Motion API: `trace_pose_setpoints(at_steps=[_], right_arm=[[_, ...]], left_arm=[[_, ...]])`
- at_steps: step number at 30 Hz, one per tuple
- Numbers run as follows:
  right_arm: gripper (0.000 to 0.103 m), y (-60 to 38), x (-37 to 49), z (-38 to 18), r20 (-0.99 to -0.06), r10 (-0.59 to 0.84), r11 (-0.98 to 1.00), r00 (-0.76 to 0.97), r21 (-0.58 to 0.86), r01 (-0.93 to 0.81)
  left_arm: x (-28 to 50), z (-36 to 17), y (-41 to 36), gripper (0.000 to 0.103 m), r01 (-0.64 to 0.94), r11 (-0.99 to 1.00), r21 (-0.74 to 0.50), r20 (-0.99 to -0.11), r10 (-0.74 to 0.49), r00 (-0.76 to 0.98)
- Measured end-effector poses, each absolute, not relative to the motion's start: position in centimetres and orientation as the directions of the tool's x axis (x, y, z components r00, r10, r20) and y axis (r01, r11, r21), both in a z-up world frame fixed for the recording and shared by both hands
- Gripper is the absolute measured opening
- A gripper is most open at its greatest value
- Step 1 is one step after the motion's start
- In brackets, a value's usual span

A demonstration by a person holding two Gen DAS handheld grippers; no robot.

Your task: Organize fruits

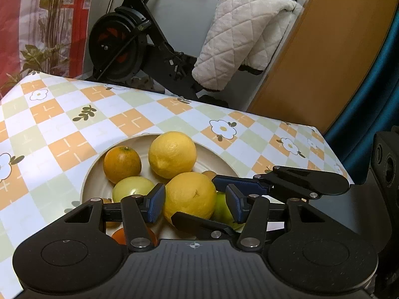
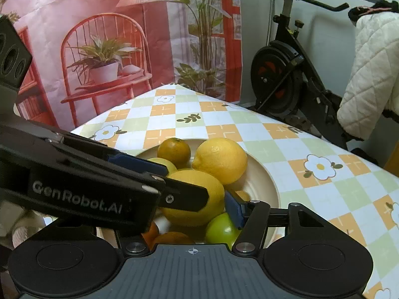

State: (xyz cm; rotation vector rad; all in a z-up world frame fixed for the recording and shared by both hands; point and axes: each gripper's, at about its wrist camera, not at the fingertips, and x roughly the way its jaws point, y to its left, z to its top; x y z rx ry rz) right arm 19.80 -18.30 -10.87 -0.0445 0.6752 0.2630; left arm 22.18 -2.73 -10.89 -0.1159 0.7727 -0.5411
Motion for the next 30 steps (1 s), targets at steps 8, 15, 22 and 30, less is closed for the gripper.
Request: trace_pose_setpoints(at_steps=[8,15,22,30], right_arm=[[0.054,-18.1,19.7,-10.7,-0.627,0.223,0.966,0.746,0.039,-0.256],[0.054,-17.8,18.9,-10.1,-0.635,0.190,0.971,0.749,0.011,-0.238],[0.057,-18.1,17.8,-9.1,-0.641,0.136,0.982,0.755,-0.013,-0.189],[0.081,-18.5,15.6,-7.1,-0.618,0.100,0.990,0.780,-0.014,-0.137]], left_arm=[[22.0,-10.6,-2.7,0.055,0.417,0.867,-0.274,-0.632,-0.489,0.602],[21.3,-9.8,-2.2,0.057,0.399,0.889,-0.226,-0.636,-0.445,0.630],[20.2,-8.8,-1.4,0.063,0.373,0.912,-0.173,-0.636,-0.392,0.665],[18.2,-7.2,-0.8,0.078,0.331,0.938,-0.103,-0.610,-0.322,0.723]])
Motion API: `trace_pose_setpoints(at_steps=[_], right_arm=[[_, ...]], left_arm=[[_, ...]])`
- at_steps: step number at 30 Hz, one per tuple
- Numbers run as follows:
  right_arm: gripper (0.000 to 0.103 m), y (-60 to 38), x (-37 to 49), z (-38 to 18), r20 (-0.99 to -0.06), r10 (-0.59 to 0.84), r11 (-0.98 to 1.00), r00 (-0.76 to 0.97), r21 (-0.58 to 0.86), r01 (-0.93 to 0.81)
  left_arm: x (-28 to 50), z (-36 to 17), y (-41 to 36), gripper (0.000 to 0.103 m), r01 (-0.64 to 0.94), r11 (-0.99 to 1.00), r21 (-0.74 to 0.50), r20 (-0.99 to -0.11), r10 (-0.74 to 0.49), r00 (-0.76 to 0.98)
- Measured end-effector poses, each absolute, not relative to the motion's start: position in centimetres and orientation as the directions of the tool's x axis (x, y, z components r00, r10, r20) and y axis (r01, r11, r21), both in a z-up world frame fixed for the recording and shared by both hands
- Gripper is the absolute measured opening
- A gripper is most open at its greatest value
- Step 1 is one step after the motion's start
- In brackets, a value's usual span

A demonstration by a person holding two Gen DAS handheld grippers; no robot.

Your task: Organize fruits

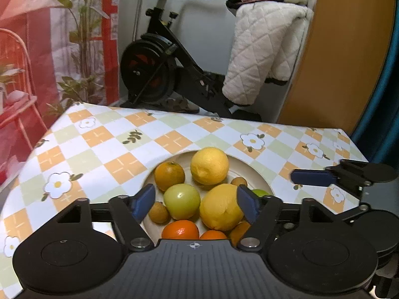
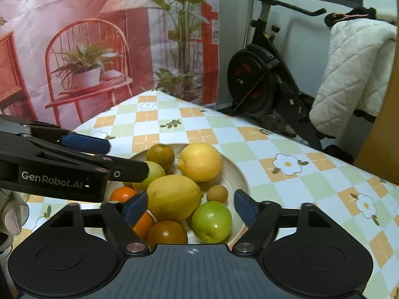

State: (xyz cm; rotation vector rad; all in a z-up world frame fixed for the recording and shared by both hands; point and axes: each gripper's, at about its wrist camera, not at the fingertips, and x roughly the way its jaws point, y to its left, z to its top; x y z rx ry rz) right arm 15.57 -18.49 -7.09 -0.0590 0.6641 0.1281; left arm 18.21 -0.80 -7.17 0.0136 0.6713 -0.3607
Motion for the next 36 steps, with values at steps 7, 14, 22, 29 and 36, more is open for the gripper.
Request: trace_pose_setpoints(at_steps=[7,14,22,29,36], right_arm=[[0.096,-18.9,12.9,-5.0,-0.587,0.059,0.998,0.808,0.014,-0.062],[0.102,-19.0,9.8,-3.0,-0.537,-0.008,1.000,0.843,0.015,0.019],[0.102,-17.9,5.5,-0.4,-0.479,-0.058,0.998,0.876,0.006,0.069],[0.102,-17.8,1.6,2.0,-0.428,-0.067,0.994,0.901,0.046,0.096],[0.103,-18.7,-1.1,3.7,-0.401,-0.115,0.985,0.909,0.073,0.157]], left_arm=[[15.8,-5.0,-0.6,0.082,0.283,0.958,-0.036,-0.570,-0.253,0.782],[12.9,-2.8,-0.7,0.088,0.251,0.968,0.014,-0.510,-0.209,0.834],[9.7,-0.6,-0.5,0.090,0.223,0.975,-0.002,-0.457,-0.199,0.867],[6.6,1.4,0.4,0.092,0.185,0.982,-0.034,-0.410,-0.183,0.894],[4.0,2.9,-0.3,0.093,0.174,0.985,0.012,-0.368,-0.157,0.916]])
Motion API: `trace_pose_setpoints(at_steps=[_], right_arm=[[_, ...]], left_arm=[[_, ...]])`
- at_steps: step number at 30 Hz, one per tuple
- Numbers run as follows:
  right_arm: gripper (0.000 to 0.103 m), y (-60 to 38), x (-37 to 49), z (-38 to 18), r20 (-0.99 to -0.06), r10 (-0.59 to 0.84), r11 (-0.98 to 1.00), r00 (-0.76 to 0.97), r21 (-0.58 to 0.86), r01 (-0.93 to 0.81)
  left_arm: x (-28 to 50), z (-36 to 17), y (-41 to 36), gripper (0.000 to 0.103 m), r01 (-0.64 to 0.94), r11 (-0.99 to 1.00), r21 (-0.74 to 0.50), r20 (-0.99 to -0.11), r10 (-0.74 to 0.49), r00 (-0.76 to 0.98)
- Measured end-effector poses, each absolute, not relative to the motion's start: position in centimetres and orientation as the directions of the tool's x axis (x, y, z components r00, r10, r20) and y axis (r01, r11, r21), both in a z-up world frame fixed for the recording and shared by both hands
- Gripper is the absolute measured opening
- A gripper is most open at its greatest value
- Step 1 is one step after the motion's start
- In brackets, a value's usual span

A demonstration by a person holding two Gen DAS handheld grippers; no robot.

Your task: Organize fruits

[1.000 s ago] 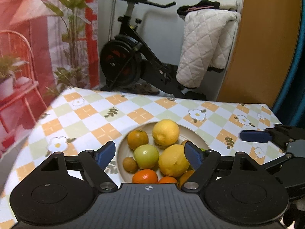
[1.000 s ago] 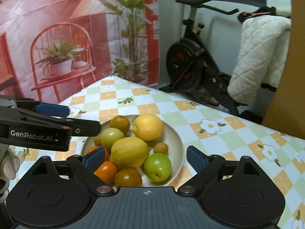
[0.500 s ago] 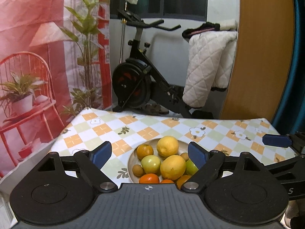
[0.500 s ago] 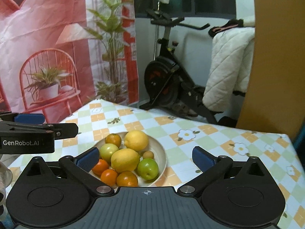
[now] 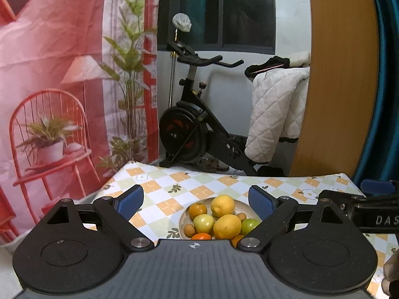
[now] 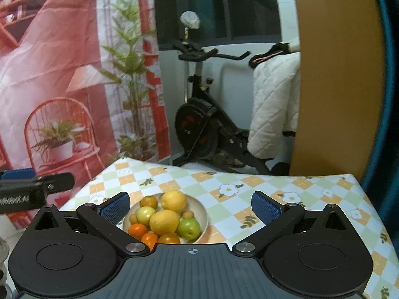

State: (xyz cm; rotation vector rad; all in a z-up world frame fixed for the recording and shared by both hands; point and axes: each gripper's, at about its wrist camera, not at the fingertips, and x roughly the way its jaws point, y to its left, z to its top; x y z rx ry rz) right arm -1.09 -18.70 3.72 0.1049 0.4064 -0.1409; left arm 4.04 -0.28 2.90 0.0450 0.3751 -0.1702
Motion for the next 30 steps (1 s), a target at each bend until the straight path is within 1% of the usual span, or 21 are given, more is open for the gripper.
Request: trace_pose_setpoints(at_steps=[7,30], right_arm=[[0.103,-18.5,-2.2,4.3,-0.390,-0.133,0.985,0.911,0.051,0.165],[0.103,-18.3,-2.6,4.6,-0.389,-0.134,0.985,0.911,0.045,0.164]], left_arm=[[2.8,3.6,-0.7,0.095,0.154,0.987,0.033,-0.348,-0.133,0.928],[2.4,3.9,-0.7,0.095,0.134,0.990,0.042,-0.351,-0.111,0.930]])
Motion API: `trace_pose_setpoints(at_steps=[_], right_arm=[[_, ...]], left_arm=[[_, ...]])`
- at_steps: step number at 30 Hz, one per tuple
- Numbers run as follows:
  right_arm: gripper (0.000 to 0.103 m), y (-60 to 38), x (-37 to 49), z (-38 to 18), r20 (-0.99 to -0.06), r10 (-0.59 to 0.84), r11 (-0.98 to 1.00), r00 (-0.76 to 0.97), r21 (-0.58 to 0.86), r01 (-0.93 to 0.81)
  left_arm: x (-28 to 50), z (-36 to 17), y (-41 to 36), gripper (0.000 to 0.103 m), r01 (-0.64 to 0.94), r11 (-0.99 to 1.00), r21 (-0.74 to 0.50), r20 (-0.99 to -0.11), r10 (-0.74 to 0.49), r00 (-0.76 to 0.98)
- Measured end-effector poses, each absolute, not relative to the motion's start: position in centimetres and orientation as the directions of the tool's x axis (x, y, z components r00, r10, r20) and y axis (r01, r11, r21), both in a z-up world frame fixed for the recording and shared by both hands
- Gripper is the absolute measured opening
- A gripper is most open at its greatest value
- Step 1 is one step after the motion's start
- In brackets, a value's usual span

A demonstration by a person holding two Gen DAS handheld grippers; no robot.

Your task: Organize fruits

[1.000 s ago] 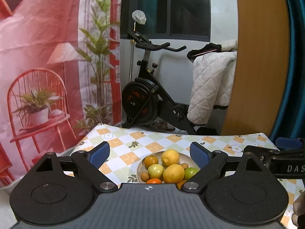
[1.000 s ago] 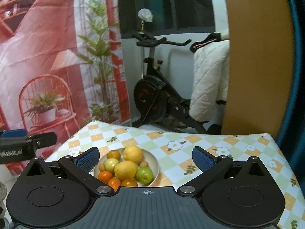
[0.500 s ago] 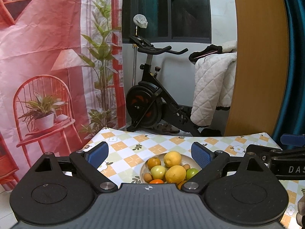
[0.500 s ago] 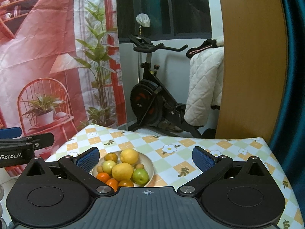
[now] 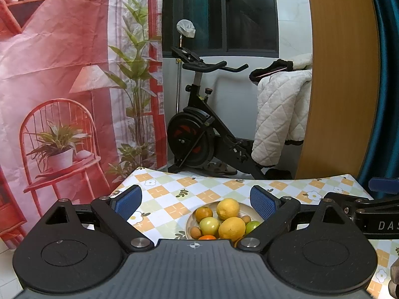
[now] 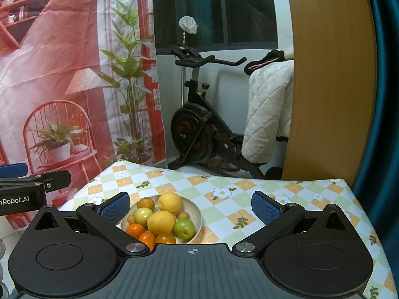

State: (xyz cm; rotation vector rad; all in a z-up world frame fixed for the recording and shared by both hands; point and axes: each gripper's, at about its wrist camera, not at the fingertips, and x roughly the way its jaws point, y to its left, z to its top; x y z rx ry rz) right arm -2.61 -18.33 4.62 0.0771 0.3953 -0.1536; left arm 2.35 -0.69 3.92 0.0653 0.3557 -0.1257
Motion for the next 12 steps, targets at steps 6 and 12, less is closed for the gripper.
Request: trace_pose_setpoints(at_steps=[6,12], right_arm=[[0.103,-18.35,-2.54,4.53,-0.396,-0.133,0.985,0.909,0.046,0.165],[0.103,-18.37,-2.48,4.31,-0.402,-0.134,0.985,0.906,0.046,0.165]], left_arm=[[2.50,3.97,-0.61,0.095,0.133,0.990,0.037,-0.357,-0.111,0.927],[2.62,3.96,-0.54,0.096,0.126,0.991,0.034,-0.359,-0.106,0.927]])
